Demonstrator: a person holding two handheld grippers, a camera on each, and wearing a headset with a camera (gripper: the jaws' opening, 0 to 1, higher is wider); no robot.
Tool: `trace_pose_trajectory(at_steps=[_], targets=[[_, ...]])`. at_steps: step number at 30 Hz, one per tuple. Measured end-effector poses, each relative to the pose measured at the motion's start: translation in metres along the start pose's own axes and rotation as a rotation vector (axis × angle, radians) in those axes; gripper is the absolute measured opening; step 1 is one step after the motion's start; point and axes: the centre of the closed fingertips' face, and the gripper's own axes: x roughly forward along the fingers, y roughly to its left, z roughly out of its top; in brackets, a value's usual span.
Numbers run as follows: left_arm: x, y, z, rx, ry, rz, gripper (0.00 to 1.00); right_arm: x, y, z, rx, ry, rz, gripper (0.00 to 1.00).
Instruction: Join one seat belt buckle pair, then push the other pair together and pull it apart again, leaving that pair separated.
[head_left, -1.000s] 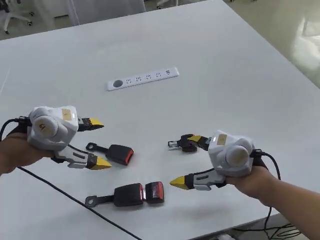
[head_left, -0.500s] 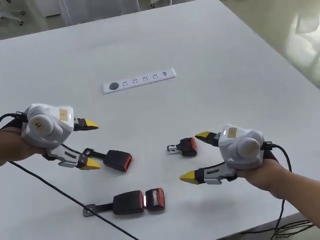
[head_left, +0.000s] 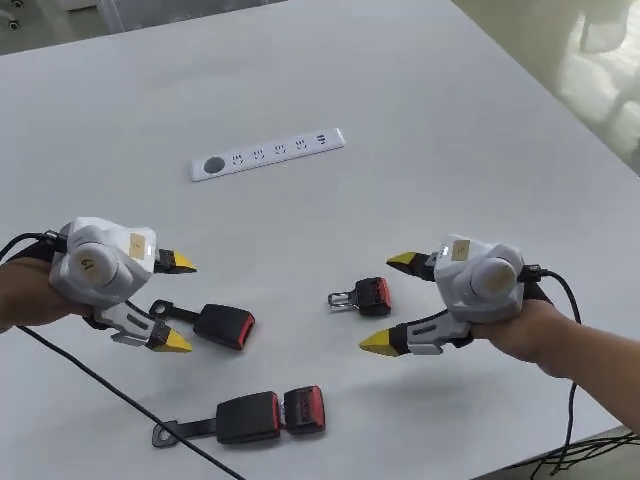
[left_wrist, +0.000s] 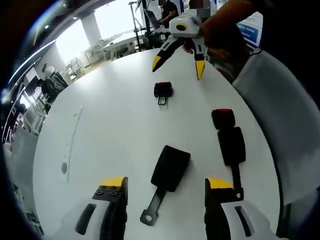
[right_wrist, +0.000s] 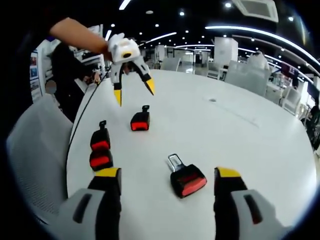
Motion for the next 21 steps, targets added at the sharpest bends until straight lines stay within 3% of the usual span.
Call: trace_pose_trajectory(at_steps=[3, 11, 21], targets=[[0.009, 0.003, -0.005, 0.007, 0.014, -0.013, 0.64, 0.005, -0.001, -0.006, 0.001, 0.024, 0.015, 0.75], [0.035, 0.003, -0.020, 0.093, 0.074, -0.077, 0.62, 0.021, -0.005, -0.016, -0.003, 0.061, 0.075, 0.73], [0.053, 0.000, -0.031, 0.116, 0.085, -0.129, 0.58, 0.032, -0.011, -0.031, -0.008, 0.119, 0.135, 0.70]])
